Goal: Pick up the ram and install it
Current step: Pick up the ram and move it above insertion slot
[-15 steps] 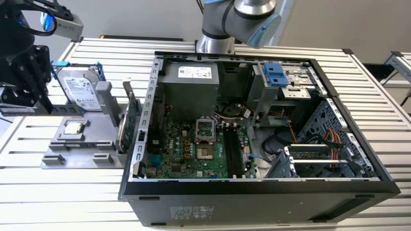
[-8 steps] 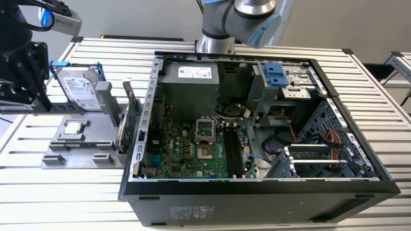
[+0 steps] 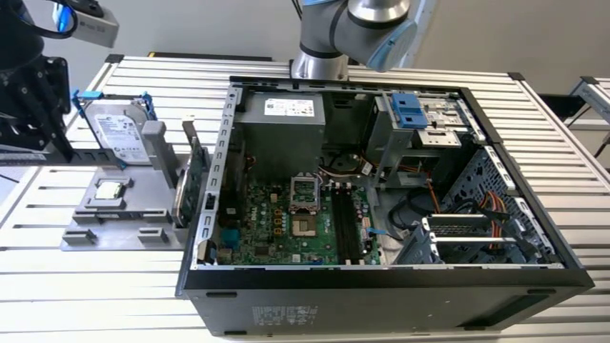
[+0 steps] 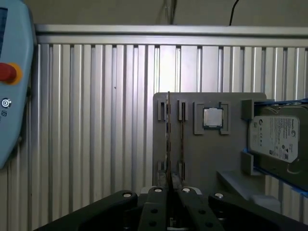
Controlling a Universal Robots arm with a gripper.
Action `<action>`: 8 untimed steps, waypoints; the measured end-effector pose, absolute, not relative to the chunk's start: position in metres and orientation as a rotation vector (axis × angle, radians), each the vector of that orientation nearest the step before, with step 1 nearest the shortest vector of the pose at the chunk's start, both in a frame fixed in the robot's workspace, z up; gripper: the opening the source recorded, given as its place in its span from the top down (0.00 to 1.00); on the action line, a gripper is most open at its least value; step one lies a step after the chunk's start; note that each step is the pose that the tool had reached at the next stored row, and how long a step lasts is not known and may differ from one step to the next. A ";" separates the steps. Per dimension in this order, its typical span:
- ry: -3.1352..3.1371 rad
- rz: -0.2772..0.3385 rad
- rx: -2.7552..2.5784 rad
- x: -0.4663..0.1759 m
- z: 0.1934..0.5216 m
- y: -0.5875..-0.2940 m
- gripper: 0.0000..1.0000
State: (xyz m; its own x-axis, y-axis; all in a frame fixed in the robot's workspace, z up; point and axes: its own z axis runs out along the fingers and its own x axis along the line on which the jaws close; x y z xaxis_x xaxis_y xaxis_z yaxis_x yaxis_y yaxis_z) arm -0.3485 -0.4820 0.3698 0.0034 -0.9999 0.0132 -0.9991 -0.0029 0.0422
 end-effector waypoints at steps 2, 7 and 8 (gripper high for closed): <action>-2.190 -0.032 2.197 -0.349 0.371 -0.482 1.00; -2.190 -0.032 2.197 -0.348 0.375 -0.482 1.00; -2.190 -0.032 2.197 -0.348 0.375 -0.482 1.00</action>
